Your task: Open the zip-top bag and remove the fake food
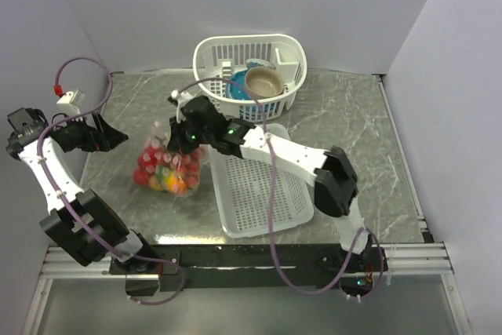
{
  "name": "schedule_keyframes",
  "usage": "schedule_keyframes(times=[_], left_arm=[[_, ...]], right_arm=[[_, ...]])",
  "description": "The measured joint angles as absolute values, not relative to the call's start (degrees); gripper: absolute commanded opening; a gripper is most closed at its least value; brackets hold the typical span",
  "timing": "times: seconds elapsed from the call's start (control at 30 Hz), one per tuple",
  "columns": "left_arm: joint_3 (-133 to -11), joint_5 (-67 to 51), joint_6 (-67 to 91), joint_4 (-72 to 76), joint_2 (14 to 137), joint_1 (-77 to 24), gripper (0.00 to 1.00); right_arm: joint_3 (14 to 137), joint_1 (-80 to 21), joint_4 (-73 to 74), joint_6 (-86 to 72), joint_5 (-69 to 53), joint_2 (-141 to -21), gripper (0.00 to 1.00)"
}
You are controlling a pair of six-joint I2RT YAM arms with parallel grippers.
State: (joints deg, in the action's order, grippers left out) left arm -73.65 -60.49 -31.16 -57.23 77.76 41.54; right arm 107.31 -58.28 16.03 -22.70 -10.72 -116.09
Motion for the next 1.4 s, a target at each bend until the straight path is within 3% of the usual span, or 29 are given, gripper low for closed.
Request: schedule_keyframes(times=[0.1,0.13,0.3,0.4,0.43,0.57,0.67,0.93,1.17,1.4], left_arm=[[-75.44,-61.63,-34.98,-60.99,78.61,41.54,0.99],[-75.96,-61.91,-36.14,-61.89,78.87,41.54,0.99],[-77.41,-63.02,-43.72,-68.38,80.12,39.64,0.99],[-76.51,-61.93,-47.62,-71.77,80.79,34.17,0.99],[-75.35,-61.60,-48.66,-72.29,80.62,32.42,0.99],[-69.01,-59.35,-49.21,-71.83,77.91,30.44,0.99],[-66.11,-57.28,-46.65,-66.85,75.20,29.63,0.99],[-65.17,-51.62,-33.17,-47.64,73.71,14.02,0.99],[-68.64,-49.25,-29.28,-39.70,83.29,10.09,0.99],[-70.00,-44.49,-32.40,-41.98,89.14,9.39,0.99]], right_arm=[[108.25,-58.50,17.19,-22.02,-11.92,-121.32,0.09],[109.51,-58.52,18.09,-21.67,-11.97,-123.09,0.21],[110.13,-59.02,18.55,-21.67,-9.30,-124.97,0.50],[109.43,-59.31,19.35,-23.42,-2.17,-123.55,0.62],[109.36,-59.51,20.38,-24.36,0.95,-122.98,0.73],[105.86,-59.72,23.86,-28.27,12.93,-119.59,0.73],[95.15,-59.92,22.65,-29.98,16.38,-112.60,0.72],[70.98,-64.71,9.45,-28.86,7.77,-91.31,0.55],[70.63,-66.92,7.79,-30.85,7.84,-95.59,0.56],[74.85,-68.38,16.80,-32.03,19.73,-102.83,0.57]])
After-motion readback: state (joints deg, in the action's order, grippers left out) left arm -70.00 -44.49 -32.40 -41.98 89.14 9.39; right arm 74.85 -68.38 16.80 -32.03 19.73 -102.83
